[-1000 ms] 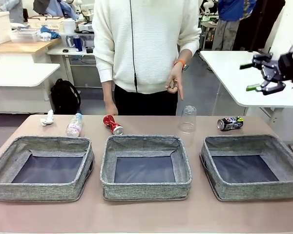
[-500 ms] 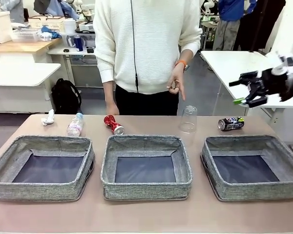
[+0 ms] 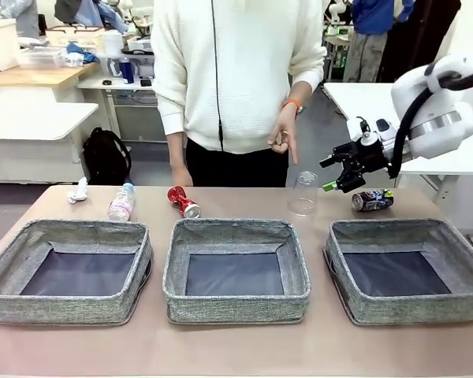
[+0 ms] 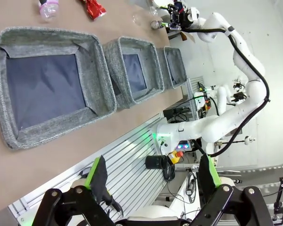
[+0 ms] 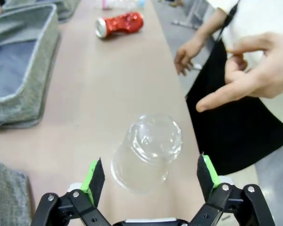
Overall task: Sort the waste into the appropriate baskets.
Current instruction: Pick up the waste item pointed out by the person.
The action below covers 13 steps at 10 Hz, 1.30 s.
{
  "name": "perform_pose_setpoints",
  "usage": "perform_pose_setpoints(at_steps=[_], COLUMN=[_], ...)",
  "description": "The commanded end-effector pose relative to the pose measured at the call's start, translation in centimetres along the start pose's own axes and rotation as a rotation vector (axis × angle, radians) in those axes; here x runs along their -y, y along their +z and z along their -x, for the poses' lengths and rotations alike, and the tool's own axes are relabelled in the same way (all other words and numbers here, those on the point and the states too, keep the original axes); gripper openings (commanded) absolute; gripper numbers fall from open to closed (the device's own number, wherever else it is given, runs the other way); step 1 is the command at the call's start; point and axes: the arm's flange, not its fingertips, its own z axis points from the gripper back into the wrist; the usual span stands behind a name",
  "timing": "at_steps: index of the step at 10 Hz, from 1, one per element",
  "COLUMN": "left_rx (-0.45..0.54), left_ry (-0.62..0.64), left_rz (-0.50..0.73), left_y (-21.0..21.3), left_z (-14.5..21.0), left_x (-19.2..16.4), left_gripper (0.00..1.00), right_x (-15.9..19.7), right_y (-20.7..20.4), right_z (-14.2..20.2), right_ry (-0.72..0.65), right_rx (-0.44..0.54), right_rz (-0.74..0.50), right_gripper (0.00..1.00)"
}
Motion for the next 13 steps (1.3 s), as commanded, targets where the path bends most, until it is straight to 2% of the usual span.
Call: perform_pose_setpoints(at_steps=[1,3,7,9,10,13], left_rx=[0.012,0.012,0.012,0.012,0.012,0.012], left_ry=[-0.023,-0.023,-0.023,-0.023,-0.023,-0.023], left_rz=[0.016,0.016,0.016,0.016,0.016,0.016], left_y=[0.0,0.0,0.0,0.0,0.0,0.0], left_z=[-0.1,-0.1,-0.1,-0.1,-0.1,-0.1], left_x=[0.2,0.2,0.2,0.2,0.2,0.2], left_gripper=[1.0,1.0,1.0,1.0,1.0,1.0], right_x=[0.0,0.1,1.9,1.8,1.8,1.6], right_y=[0.3,-0.7,-3.4,-5.1,-5.9,-7.7], right_z=[-0.3,0.8,3.3,3.8,4.3,4.6], right_ry=[0.003,-0.024,-0.105,-0.127,-0.137,-0.181], right_rx=[0.001,0.021,-0.001,0.031,0.015,0.078], right_rz=[0.003,-0.078,-0.032,-0.073,-0.077,-0.102], right_gripper=[1.0,1.0,1.0,1.0,1.0,1.0])
